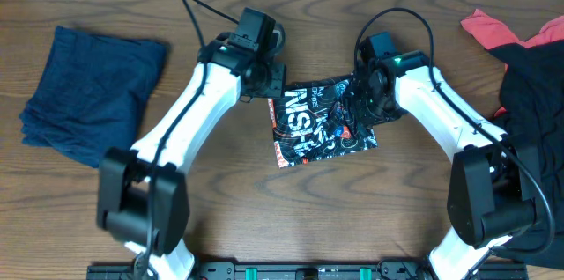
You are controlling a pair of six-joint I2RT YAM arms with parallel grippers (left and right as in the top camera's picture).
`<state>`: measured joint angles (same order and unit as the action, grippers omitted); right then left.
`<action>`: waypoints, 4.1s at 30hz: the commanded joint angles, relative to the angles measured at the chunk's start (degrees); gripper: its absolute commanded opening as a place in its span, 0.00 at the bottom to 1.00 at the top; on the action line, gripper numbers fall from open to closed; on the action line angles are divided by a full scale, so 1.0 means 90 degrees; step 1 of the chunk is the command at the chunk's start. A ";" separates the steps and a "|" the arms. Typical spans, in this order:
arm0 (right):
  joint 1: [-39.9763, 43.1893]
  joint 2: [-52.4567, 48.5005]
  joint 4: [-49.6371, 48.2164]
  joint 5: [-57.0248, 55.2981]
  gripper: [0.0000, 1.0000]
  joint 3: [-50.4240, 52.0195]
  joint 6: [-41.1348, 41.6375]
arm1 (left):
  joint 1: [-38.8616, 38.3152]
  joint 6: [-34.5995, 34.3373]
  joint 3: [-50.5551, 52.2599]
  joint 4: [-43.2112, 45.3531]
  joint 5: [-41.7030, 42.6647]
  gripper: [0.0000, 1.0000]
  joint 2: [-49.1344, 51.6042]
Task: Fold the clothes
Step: 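Rotate and reposition the folded bundle with both grippers at center, then grasp the black bundle's top edge with the left gripper, right gripper releasing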
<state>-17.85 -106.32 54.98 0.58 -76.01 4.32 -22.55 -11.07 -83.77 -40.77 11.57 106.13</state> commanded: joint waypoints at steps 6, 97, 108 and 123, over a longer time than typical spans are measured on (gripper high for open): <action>-0.0075 0.0109 -0.0129 0.0486 0.36 0.0172 -0.0158 | -0.0015 0.0158 0.0034 0.0228 -0.0073 0.49 0.0971; 0.0061 0.0755 -0.2946 0.1246 0.13 0.2710 0.0546 | -0.0420 0.1418 -0.0204 0.0282 -0.0508 0.70 0.2001; 0.0075 0.0614 -0.5129 0.0770 0.10 0.2708 0.0070 | -0.0432 -0.0119 -0.0204 -0.0782 0.0386 0.51 0.1931; 0.0221 0.1132 -0.4131 0.0209 0.27 0.2380 -0.0058 | -0.0049 0.0284 -0.0277 0.0141 -0.0049 0.98 0.0476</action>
<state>-16.64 -99.20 17.04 5.30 -53.41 4.47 -24.03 -11.20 -86.17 -40.32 12.40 110.02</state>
